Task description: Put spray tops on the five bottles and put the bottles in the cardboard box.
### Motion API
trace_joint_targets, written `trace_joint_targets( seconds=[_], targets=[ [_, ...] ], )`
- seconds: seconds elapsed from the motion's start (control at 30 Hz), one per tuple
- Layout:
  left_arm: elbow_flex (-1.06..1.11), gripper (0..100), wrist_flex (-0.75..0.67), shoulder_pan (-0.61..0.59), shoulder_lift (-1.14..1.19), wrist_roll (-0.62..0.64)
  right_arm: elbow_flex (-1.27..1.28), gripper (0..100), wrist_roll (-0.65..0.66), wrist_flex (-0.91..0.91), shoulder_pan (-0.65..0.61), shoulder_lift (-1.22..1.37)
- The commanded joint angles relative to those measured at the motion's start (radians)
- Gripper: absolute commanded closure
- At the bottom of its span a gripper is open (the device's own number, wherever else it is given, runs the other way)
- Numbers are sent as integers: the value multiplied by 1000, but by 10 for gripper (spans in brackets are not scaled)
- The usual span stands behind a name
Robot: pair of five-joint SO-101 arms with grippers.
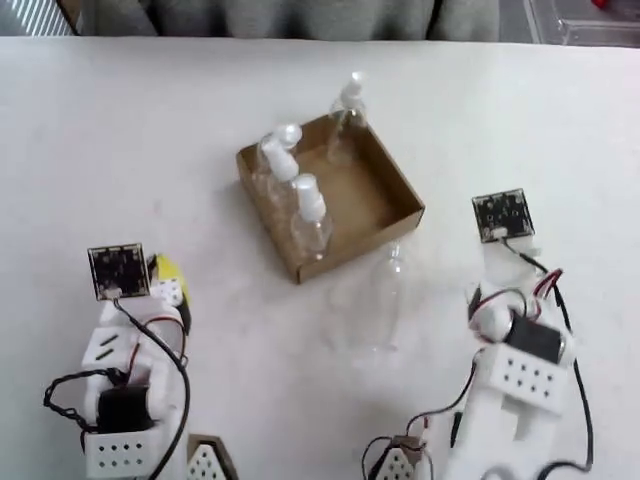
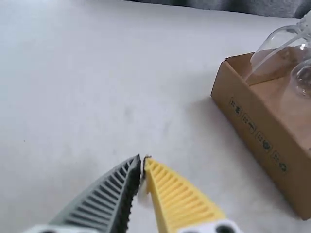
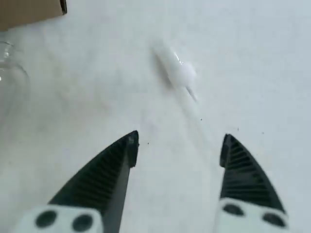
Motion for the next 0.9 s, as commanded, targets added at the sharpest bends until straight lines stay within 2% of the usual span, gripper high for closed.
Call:
trace_joint_targets(
  seconds=[0.0, 0.5, 0.63, 0.87],
  targets=[
    [-2, 978, 20, 12, -7, -11, -187, 731, 81, -25, 21, 257],
    [-2, 978, 23, 12, -7, -12, -845, 758, 87, -19, -19, 1098],
    [-2, 978, 21, 12, -7, -12, -893, 759, 87, -18, -21, 1202],
    [-2, 978, 18, 12, -7, -12, -891, 759, 87, 22, -1, 1205]
  ],
)
